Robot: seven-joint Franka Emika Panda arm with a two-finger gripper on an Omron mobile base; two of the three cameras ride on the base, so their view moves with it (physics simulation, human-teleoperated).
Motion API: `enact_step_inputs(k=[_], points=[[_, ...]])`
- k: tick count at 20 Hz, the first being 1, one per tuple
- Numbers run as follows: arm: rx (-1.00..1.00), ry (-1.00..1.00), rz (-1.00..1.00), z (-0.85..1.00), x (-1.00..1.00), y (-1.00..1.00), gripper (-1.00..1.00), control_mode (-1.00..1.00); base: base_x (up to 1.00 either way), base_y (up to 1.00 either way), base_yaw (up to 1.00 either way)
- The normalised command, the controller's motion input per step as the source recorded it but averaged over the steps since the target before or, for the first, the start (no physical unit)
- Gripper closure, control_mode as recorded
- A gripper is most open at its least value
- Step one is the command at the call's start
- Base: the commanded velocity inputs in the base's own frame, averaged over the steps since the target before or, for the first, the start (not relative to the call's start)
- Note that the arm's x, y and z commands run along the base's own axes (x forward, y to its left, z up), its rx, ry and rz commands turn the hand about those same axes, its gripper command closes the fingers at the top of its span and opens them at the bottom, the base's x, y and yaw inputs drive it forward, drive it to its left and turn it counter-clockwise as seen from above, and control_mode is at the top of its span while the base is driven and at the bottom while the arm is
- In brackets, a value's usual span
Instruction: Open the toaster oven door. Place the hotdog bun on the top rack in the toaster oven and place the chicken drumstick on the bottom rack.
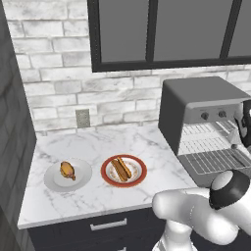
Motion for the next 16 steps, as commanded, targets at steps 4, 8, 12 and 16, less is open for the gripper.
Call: enact_step_inputs(k=[4, 8, 12, 16], points=[[-0.01, -0.02, 0.00, 0.00, -0.12, 0.53, -1.00, -1.00, 0.00, 0.00, 0.00], [0.00, -0.01, 0.00, 0.00, -0.02, 0.56, -1.00, -1.00, 0.00, 0.00, 0.00], [0.00, 0.00, -0.06, 0.01, 0.00, 0.51, -1.00, -1.00, 0.00, 0.00, 0.00], [-0.03, -0.01, -0.10, 0.00, 0.01, 0.50, -1.00, -1.00, 0.00, 0.00, 0.00]])
